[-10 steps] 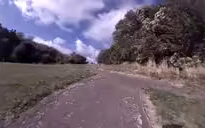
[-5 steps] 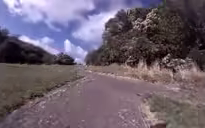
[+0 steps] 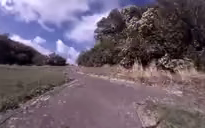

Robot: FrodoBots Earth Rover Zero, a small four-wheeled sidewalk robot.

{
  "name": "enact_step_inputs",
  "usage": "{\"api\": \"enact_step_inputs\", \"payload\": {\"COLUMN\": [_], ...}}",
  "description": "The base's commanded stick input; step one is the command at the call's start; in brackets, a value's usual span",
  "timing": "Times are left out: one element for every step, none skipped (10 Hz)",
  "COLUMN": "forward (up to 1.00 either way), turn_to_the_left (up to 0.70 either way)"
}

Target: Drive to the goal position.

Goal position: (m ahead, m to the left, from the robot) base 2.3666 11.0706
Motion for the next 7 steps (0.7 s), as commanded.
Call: {"api": "enact_step_inputs", "payload": {"forward": [1.00, 1.00, 1.00, 1.00, 1.00, 1.00, 1.00], "turn_to_the_left": [0.02, 0.03, 0.03, 0.03, 0.03, 0.04, 0.06]}}
